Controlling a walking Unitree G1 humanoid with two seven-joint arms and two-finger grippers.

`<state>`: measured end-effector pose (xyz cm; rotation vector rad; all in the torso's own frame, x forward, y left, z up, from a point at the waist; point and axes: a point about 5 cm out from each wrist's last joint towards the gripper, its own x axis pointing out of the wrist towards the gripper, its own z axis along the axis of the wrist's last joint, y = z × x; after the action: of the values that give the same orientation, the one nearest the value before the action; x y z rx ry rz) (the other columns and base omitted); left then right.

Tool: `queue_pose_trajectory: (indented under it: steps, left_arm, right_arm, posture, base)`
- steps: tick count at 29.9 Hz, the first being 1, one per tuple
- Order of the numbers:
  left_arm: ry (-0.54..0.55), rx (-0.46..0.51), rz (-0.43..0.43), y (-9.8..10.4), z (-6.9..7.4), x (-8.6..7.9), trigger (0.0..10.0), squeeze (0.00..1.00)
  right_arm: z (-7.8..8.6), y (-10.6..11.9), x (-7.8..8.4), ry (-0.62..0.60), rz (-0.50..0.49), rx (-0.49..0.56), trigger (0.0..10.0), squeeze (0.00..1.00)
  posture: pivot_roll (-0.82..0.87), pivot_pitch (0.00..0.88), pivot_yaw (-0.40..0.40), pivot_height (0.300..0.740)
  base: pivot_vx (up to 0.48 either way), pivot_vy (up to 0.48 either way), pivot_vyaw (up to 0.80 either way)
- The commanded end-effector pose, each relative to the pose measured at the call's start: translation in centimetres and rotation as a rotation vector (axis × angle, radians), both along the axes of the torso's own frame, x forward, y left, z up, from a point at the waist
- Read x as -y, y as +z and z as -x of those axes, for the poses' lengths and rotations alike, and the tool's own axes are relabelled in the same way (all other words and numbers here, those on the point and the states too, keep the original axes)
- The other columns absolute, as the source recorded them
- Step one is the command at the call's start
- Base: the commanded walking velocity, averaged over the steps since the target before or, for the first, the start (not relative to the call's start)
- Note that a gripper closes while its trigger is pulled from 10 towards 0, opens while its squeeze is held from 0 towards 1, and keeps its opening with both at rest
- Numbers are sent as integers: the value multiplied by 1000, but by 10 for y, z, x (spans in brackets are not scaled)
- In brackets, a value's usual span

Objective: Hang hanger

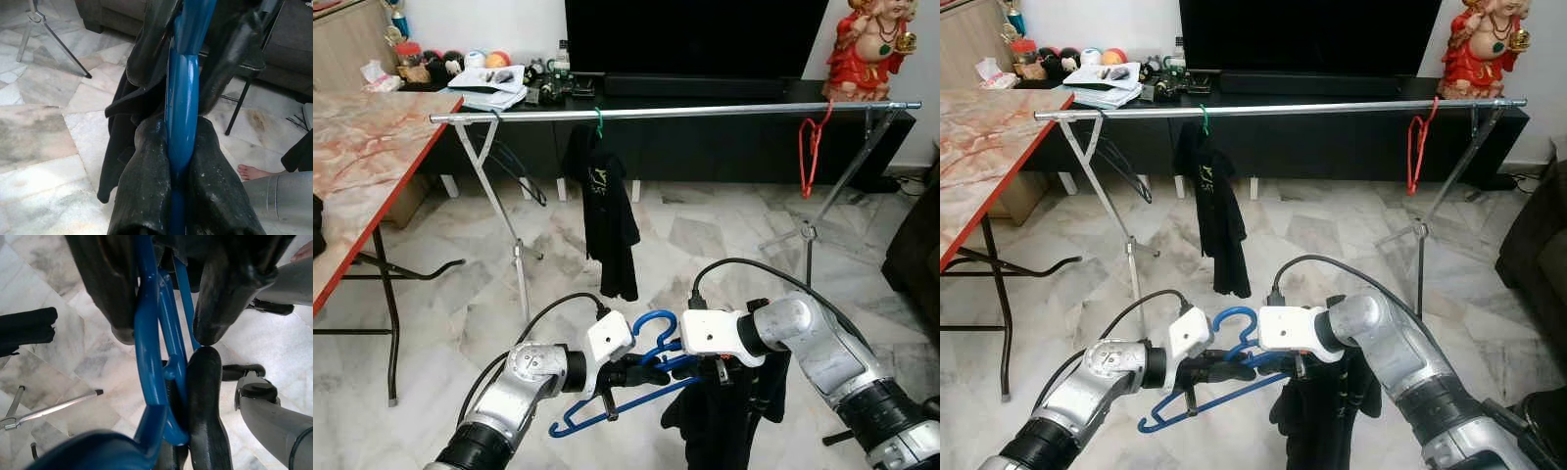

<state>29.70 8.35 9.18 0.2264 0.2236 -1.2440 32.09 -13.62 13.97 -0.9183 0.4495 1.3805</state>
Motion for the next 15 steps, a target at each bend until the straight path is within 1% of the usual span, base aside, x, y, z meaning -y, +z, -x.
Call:
queue_pose_trajectory:
  steps: [1,4,7,10,13,15]
  left_arm:
    - [56,3,7,2,-6,-8,0,0]
    - [54,1,4,1,-5,-8,0,0]
    - [50,-1,-1,0,-4,-8,0,0]
    - [48,-2,-5,0,-4,-8,0,0]
    - [50,-1,-5,0,-4,-8,0,0]
    - [54,0,-5,0,-5,-9,0,0]
  right_arm:
    - [1,17,-10,66,-50,43,10000,0]
    - [-1,21,-9,69,-32,74,10000,0]
    - [-6,28,-6,43,-41,122,10000,0]
    - [-7,33,-4,33,-47,136,10000,0]
    - [-6,37,3,17,-32,155,10000,0]
    - [-8,41,8,-12,-37,188,10000,0]
  posture:
    - [-125,73,-26,740]
    - [-125,73,-26,740]
    - [-126,74,-26,740]
    - [-126,73,-26,740]
    - [-126,74,-25,740]
    - [-126,74,-25,740]
  base:
    - [0,0,0]
    - [0,0,0]
    - [0,0,0]
    - [0,0,0]
    - [0,0,0]
    - [0,0,0]
